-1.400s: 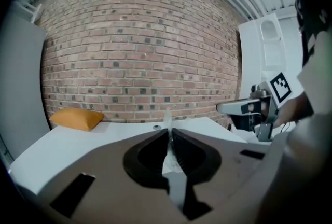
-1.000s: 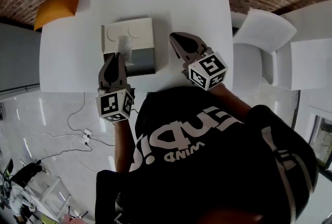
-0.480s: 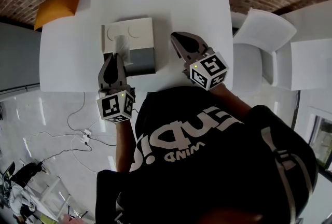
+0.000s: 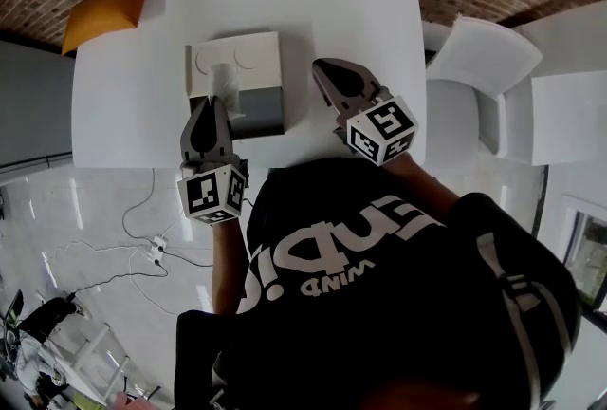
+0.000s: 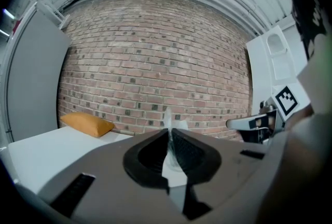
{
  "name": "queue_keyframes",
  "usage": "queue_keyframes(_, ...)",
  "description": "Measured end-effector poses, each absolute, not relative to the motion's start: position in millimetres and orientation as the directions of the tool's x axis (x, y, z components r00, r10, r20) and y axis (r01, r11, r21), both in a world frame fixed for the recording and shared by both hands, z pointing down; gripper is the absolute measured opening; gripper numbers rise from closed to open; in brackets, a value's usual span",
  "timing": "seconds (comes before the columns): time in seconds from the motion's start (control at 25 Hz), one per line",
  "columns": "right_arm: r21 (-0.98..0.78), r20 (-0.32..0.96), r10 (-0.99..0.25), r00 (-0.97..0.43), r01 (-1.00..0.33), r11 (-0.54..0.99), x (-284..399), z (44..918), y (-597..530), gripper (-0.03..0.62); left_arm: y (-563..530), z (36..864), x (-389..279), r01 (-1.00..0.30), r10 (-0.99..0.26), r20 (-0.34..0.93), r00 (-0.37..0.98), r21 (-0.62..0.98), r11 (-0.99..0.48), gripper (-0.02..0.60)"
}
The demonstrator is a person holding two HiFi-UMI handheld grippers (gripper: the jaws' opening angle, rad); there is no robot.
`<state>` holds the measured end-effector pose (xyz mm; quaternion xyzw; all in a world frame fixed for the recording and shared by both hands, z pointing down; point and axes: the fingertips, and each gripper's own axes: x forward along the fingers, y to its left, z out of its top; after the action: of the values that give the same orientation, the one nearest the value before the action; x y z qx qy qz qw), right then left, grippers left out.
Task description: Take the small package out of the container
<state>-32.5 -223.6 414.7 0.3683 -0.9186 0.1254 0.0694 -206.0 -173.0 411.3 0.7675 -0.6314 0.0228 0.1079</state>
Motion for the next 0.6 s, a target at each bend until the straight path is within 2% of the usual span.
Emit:
queue_keyframes(0.28,-0.181,0.219,-0.660,-0.719,-0.695,0.696,-31.6,415.1,-223.1,0.000,-170.9,415.4,-205.9,-0.975,-0.954,0.223,0.201,0.144,-0.171,0.026)
queue_keyframes(0.6,-0.180,0.225,-0.663,-0.714,-0.699,0.692,-31.6,415.8,-225.2,0.000,-177.1,411.3,-206.7,-0.972,-0.963,0.173,0.206,0.148,-0.182,0.026)
